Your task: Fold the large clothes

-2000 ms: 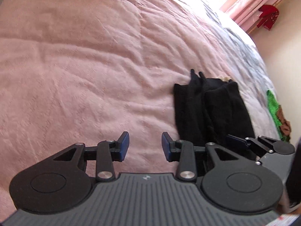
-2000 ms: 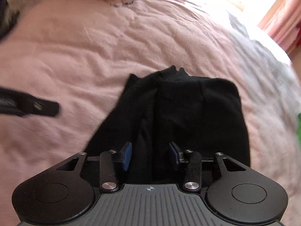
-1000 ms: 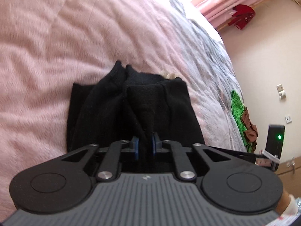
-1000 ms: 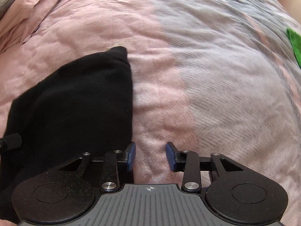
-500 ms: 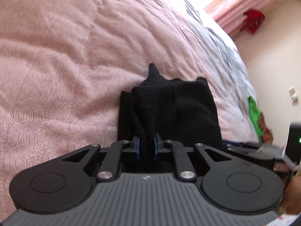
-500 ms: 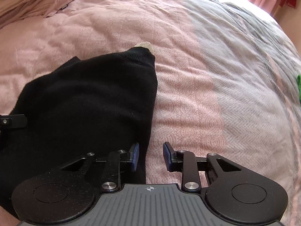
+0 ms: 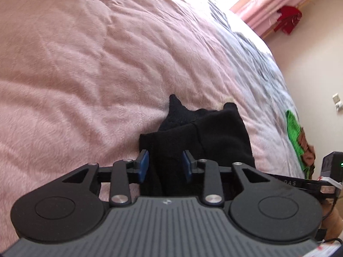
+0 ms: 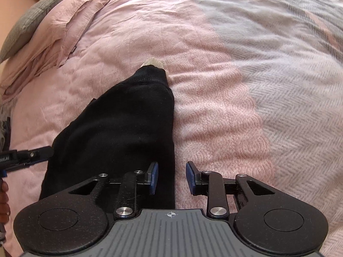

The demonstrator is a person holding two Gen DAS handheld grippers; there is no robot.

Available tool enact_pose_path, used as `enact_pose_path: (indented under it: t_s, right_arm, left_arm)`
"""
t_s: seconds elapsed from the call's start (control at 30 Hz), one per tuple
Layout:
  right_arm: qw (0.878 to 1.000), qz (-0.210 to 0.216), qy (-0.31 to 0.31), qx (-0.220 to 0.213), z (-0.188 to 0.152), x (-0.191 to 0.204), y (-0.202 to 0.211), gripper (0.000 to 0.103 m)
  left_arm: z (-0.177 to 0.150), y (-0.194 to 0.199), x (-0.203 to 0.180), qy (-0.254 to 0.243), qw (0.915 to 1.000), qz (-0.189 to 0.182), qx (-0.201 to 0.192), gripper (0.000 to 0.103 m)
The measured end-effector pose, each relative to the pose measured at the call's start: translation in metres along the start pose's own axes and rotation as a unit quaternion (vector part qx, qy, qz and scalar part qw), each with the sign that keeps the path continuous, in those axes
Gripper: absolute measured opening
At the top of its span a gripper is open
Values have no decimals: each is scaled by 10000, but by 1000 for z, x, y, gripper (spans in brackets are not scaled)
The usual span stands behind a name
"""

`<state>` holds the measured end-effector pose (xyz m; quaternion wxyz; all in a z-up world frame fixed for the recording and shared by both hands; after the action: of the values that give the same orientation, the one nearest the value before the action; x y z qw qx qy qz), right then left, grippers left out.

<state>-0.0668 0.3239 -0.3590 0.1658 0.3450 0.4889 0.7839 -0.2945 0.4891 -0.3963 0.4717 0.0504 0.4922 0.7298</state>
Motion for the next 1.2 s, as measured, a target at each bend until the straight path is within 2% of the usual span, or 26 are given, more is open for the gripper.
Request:
enact_pose_path:
  t_s: [0.03,0.1,0.17,0.23,0.33,0.37,0.53,0.63,0.73,0.8,0.83,0.9,1.0,1.07,1.2]
  right_arm:
    - [10000,-15,26,-3,0,2,0,27]
    - [10000,-16,36,21,1,1,-2,27]
    - [10000,6,64,38,2,1,-3,27]
    - [9999,4,137,35,3,4,-4,27]
    - [9992,-3,407,-8,3,12,-5,27]
    - [9985,-36,546,-21,1,16,-7,27]
    - [9961,-329,820,-77,-3,24,-22,27]
    - [9962,-314,816,-51,-1,22,-20,27]
    - [9957,-286,876,-58,-1,23,-17,27]
    - [9958,-304,866,-67,-1,24,-17,27]
    - [9958,-323,858,-77,-2,24,-17,27]
    - [9957,-365,848,-118,-3,26,-16,27]
    - [9957,-367,831,-160,-4,26,-15,27]
    - [9961,-338,799,-151,-4,25,-15,27]
    - [9964,-300,782,-125,-3,24,-15,27]
  left_arm:
    - [2,-3,-3,-119,9999,-1,35,26]
    - [4,-9,-9,-469,9987,120,160,15]
    - [4,-12,-10,-573,9979,161,235,4]
    - [5,-8,-9,-698,9972,208,183,3]
    - [10,7,-13,-1214,9913,483,-132,3]
    - [12,11,-10,-1226,9906,567,-215,3]
    - [-10,-20,-1,-1389,9869,785,230,4]
    - [-8,-20,10,-878,9930,788,85,7]
    - [-4,5,14,-366,9965,745,-118,11]
    - [-10,24,10,-98,9986,515,-118,13]
    - [-16,33,9,145,9992,349,-86,18]
    - [-29,44,5,731,9973,-35,8,23]
    - [-48,42,0,1421,9883,-528,170,29]
    - [-57,32,-1,1532,9867,-472,260,30]
    - [-57,19,-2,1796,9815,-645,127,30]
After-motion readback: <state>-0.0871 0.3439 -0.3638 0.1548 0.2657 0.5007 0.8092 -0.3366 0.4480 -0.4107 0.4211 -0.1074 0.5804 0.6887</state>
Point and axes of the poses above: each gripper's, at about its wrist camera, not at the fingertips, and y roughly against the way its jaws point, x to its left, z to its top, the point moved 7 cm from there along -y, roughly the way its jaws point, and after that the axes turned 15 degrees about -y, right-handed, at the moved point
